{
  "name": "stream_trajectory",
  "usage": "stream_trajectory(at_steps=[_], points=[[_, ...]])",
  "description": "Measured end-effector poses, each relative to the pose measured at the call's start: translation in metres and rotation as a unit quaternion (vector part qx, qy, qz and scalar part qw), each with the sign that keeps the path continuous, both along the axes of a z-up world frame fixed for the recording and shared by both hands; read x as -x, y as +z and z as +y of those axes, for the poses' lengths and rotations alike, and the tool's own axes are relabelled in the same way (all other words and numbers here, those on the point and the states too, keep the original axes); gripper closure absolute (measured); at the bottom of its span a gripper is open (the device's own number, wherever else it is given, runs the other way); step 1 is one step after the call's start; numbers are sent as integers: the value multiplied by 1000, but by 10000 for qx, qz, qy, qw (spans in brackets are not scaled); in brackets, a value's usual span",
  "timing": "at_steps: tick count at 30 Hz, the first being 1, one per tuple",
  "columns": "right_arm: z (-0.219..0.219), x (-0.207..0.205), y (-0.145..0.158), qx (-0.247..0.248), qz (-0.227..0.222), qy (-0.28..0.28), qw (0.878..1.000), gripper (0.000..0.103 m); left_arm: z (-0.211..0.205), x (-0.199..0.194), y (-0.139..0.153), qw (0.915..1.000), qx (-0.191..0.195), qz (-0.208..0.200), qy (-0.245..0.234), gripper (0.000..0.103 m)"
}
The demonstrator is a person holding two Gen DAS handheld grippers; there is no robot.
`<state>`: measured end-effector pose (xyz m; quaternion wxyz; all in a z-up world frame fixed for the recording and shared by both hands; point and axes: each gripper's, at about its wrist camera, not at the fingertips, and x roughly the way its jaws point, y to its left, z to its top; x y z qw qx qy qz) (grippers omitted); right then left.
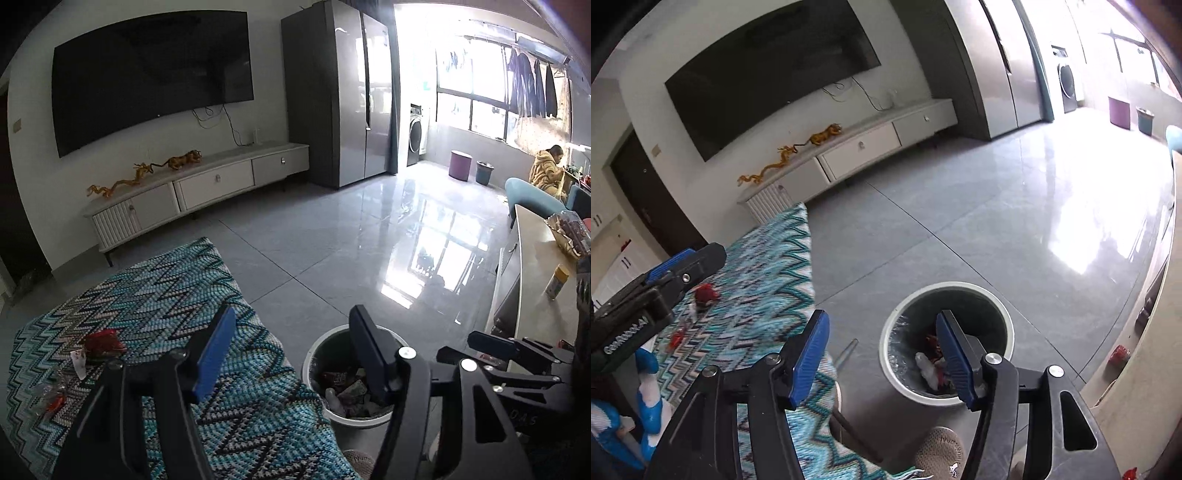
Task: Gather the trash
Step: 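Return both tools to the rug over the last trash items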
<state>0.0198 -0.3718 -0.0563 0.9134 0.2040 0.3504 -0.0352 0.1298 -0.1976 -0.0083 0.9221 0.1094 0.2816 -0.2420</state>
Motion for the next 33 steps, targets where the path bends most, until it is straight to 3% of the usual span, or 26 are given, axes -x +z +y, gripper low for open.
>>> stream_trajectory(at_steps=[12, 14, 16, 27, 33], points=[[31, 16, 35, 275, -265, 155, 9992, 42, 55, 29, 31, 9973, 143, -572, 440, 40], [37, 19, 39, 322, -311, 199, 9988, 39, 65, 34, 35, 9967, 156, -608, 516, 34], [44, 22, 45, 380, -364, 227, 9984, 35, 75, 39, 38, 9953, 186, -711, 633, 28], [90, 31, 86, 690, -755, 575, 9931, 29, 139, 53, 67, 9844, 219, -1255, 1215, 28], [114, 31, 123, 624, -1234, 911, 9862, 3, 192, 40, 91, 9748, 257, -1494, 1637, 28]])
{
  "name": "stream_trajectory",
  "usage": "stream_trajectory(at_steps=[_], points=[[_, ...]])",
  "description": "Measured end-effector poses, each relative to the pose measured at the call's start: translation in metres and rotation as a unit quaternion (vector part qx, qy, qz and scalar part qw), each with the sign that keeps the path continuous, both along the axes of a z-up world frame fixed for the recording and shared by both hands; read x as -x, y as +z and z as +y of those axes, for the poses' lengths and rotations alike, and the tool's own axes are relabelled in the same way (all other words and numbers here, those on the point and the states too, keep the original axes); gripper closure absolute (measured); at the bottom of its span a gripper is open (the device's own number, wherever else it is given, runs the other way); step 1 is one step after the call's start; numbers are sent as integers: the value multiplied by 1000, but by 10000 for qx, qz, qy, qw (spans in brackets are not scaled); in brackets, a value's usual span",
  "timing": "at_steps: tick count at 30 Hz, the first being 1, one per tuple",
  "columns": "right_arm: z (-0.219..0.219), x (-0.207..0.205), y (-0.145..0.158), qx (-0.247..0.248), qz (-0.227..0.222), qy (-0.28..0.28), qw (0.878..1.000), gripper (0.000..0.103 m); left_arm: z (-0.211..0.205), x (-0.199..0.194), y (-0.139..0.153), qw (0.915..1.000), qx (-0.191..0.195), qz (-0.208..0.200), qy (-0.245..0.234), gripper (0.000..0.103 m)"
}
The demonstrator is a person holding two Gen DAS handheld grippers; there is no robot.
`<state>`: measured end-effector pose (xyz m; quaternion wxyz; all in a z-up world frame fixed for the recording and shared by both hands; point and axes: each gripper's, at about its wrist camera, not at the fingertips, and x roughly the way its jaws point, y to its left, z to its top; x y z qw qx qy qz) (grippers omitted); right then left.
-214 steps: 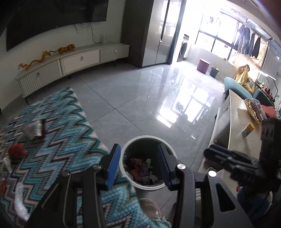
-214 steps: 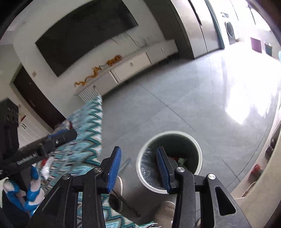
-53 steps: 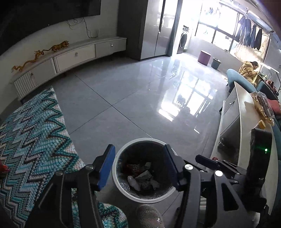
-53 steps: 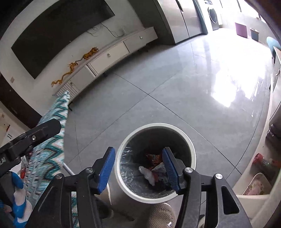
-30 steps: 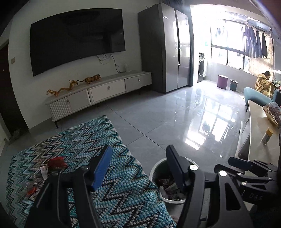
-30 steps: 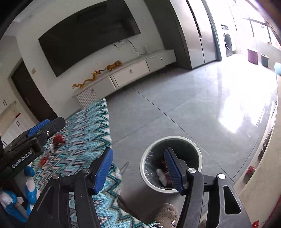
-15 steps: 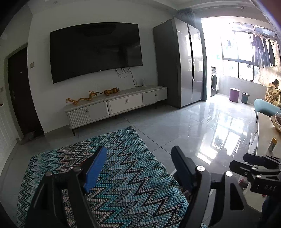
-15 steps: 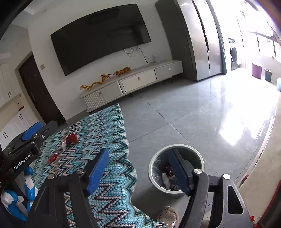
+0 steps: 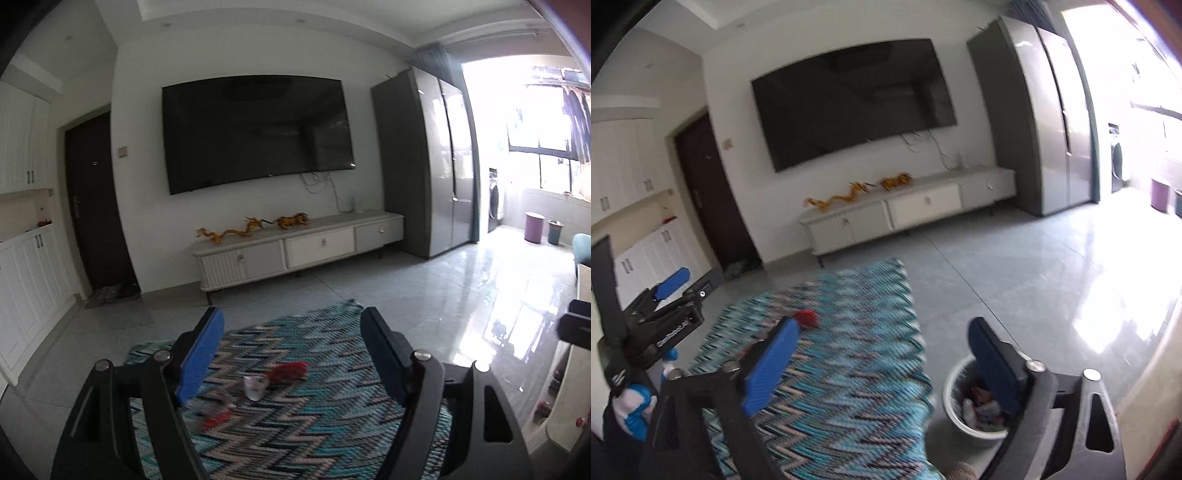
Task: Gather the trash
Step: 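Return both tools to the rug over the last trash items, then grasp the small red chip bag with the right tool while the left tool grasps the clear plastic wrapper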
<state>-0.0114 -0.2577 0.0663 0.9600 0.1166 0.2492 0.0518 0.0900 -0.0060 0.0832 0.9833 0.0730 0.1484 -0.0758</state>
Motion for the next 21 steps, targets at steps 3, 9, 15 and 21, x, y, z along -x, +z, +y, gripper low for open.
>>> stream_trajectory(at_steps=[3, 9, 15, 21], points=[[12, -5, 15, -134, -165, 277, 9994, 0, 34, -10, 10, 9996, 93, -41, 252, 28], [42, -27, 30, -216, -429, 698, 9964, 0, 98, -36, 2, 9962, 461, 255, 695, 28], [71, -69, 23, -98, -360, 1211, 9919, 0, 139, -67, -43, 9893, 835, 799, 893, 28], [99, -128, -15, 229, 160, 1704, 9850, 0, 141, -106, -105, 9840, 658, 1548, 586, 28]])
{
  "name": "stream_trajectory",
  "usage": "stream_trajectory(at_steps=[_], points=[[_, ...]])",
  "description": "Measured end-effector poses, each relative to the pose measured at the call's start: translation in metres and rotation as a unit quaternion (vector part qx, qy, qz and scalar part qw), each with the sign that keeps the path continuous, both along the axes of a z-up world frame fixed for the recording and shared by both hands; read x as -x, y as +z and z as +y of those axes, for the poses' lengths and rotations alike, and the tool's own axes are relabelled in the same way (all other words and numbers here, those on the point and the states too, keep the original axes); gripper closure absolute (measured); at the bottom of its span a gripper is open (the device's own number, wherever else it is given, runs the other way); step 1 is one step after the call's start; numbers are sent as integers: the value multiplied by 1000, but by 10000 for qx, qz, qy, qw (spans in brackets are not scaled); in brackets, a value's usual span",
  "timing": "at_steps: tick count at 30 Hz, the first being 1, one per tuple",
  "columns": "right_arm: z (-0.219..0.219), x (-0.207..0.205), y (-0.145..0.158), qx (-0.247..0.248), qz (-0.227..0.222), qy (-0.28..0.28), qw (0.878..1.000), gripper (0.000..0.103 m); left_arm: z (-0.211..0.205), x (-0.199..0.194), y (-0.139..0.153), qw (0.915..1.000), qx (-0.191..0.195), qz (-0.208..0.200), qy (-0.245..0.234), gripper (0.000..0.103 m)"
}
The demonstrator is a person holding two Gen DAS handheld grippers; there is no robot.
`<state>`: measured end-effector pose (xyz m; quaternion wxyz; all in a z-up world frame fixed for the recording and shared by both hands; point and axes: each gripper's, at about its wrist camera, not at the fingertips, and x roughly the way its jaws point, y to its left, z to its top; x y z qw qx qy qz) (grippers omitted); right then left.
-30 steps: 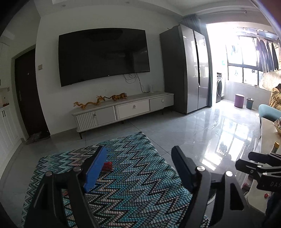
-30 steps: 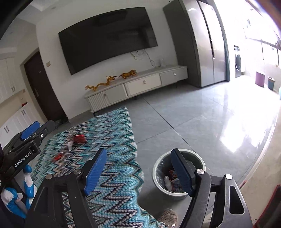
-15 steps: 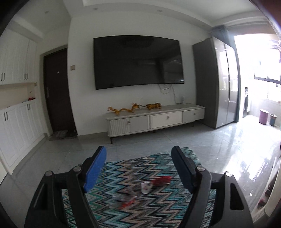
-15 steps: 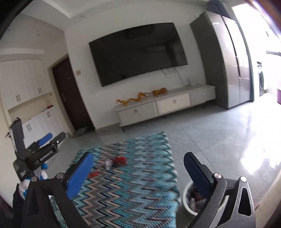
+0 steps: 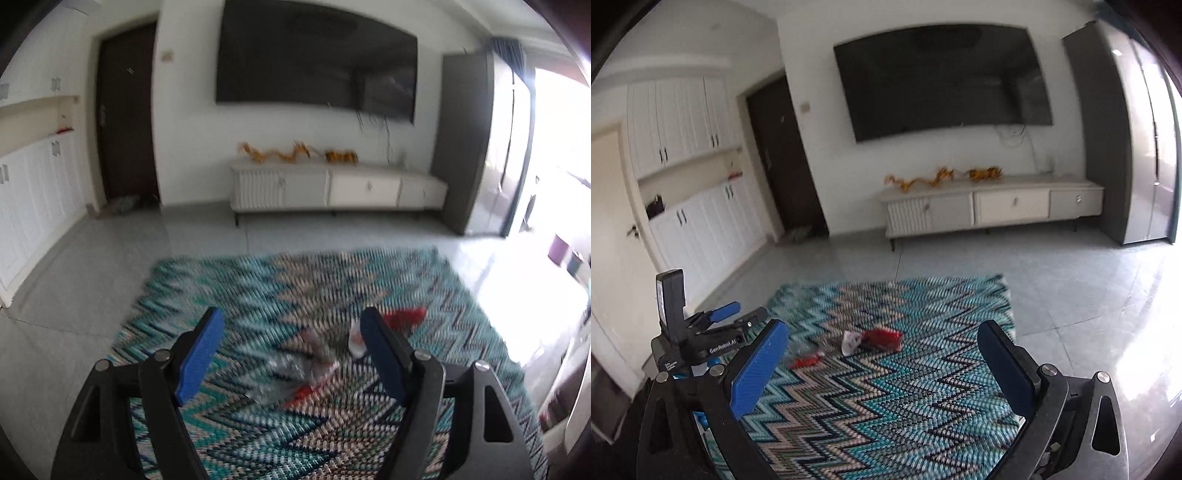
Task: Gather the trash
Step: 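Grasp the small red chip bag with the right tool while the left tool grasps the clear plastic wrapper, then carry both items over the bin and open both tools to drop them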
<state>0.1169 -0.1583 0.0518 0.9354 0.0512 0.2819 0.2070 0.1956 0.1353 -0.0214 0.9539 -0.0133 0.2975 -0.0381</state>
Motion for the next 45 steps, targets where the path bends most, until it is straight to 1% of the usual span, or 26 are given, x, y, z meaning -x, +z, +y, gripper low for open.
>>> stream_trajectory(at_steps=[3, 5, 7, 10, 11, 13, 15, 18, 19, 21, 22, 24, 25, 26, 27, 28, 29, 31, 32, 34, 39, 43, 45], points=[[12, -28, -27, 213, 275, 218, 9992, 0, -12, -14, -27, 9992, -134, 252, -279, 28], [25, -52, -51, 415, 512, 423, 9969, 0, -20, -27, -45, 9980, -200, 428, -410, 28], [35, -71, -73, 554, 700, 597, 9942, 0, -23, -36, -57, 9971, -200, 561, -473, 28], [52, -97, -101, 662, 920, 893, 9895, 3, -24, -48, -76, 9959, -154, 736, -501, 29], [58, -104, -110, 698, 969, 980, 9880, 4, -24, -51, -81, 9954, -140, 795, -522, 30], [71, -119, -126, 795, 1004, 1150, 9851, 4, -24, -55, -89, 9942, -113, 907, -572, 36], [81, -131, -137, 834, 1005, 1299, 9829, 4, -24, -59, -93, 9929, -20, 1003, -641, 40], [100, -143, -151, 940, 982, 1549, 9785, 5, -22, -61, -94, 9924, 89, 1028, -668, 42], [105, -147, -155, 972, 976, 1631, 9769, 8, -22, -62, -96, 9918, 125, 1074, -678, 48], [114, -153, -164, 981, 1052, 1837, 9724, 14, -20, -65, -99, 9902, 223, 1179, -714, 53], [117, -157, -169, 996, 1105, 1932, 9698, 18, -19, -65, -100, 9897, 279, 1205, -724, 54], [122, -156, -176, 1066, 1197, 2113, 9642, 30, -16, -67, -101, 9893, 347, 1219, -724, 57], [124, -156, -176, 1085, 1215, 2157, 9628, 40, -16, -67, -101, 9891, 379, 1226, -728, 59], [125, -155, -177, 1125, 1224, 2186, 9615, 47, -15, -67, -101, 9887, 402, 1240, -736, 61], [126, -153, -177, 1145, 1209, 2204, 9611, 53, -15, -67, -102, 9886, 406, 1247, -738, 65], [126, -151, -177, 1141, 1214, 2225, 9606, 65, -15, -67, -102, 9887, 397, 1244, -740, 69], [125, -149, -177, 1152, 1223, 2225, 9603, 74, -15, -66, -102, 9888, 384, 1233, -752, 70], [125, -143, -177, 1216, 1228, 2198, 9601, 81, -16, -66, -102, 9890, 344, 1217, -773, 77], [124, -140, -177, 1228, 1237, 2173, 9604, 84, -17, -65, -102, 9891, 317, 1206, -784, 78], [121, -131, -174, 1162, 1252, 2106, 9625, 84, -20, -64, -101, 9899, 263, 1161, -772, 82], [101, -107, -158, 862, 1307, 1679, 9733, 85, -25, -55, -91, 9932, 143, 947, -663, 84], [80, -77, -141, 599, 1293, 1373, 9802, 85, -35, -33, -74, 9952, 22, 751, -633, 84], [68, -57, -131, 424, 1265, 1232, 9834, 85, -45, -18, -64, 9958, -197, 650, -613, 84]])
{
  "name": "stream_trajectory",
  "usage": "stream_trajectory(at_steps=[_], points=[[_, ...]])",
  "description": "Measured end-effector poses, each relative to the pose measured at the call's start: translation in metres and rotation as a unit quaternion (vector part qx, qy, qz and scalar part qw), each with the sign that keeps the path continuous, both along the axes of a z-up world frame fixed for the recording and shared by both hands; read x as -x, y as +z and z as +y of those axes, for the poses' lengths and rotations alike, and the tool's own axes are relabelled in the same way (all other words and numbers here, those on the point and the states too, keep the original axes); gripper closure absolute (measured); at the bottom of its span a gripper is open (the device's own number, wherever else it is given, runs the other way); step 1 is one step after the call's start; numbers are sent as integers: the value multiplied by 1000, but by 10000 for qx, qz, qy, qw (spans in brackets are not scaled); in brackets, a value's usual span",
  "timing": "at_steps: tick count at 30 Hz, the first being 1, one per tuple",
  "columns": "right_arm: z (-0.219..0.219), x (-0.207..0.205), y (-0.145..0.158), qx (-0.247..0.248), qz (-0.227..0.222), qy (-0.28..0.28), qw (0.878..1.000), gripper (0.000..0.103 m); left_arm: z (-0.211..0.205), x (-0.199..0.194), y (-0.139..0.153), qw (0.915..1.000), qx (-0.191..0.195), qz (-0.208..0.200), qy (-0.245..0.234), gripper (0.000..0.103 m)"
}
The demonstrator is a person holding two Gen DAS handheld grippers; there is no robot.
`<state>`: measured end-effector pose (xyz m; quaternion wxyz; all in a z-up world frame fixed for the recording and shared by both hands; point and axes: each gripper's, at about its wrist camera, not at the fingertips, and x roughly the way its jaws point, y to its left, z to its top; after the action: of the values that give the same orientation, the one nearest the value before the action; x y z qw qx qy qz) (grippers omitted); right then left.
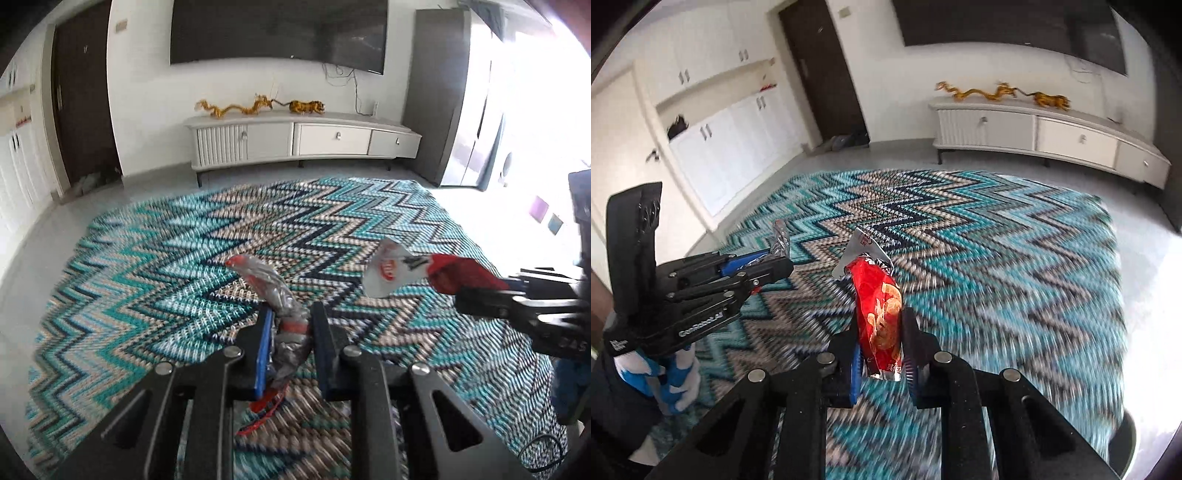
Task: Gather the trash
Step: 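Carry both items over the bin and open both tools to drop them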
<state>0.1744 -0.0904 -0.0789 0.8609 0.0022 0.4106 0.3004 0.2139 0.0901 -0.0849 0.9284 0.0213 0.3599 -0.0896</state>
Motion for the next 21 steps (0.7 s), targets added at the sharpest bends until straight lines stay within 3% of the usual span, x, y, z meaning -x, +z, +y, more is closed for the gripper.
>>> stream_trajectory(at_steps=[5, 12, 21], points=[[-32, 53, 22, -329, -77, -341, 9988, 85, -27, 40, 26, 9986, -358, -348, -180, 84], [-81, 125, 46, -666, -199, -842, 9940, 85, -60, 89, 54, 9939, -517, -784, -586, 84], [-127, 188, 66, -919, -476, -1418, 9845, 85, -94, 142, 86, 9851, -707, -1233, -969, 84]])
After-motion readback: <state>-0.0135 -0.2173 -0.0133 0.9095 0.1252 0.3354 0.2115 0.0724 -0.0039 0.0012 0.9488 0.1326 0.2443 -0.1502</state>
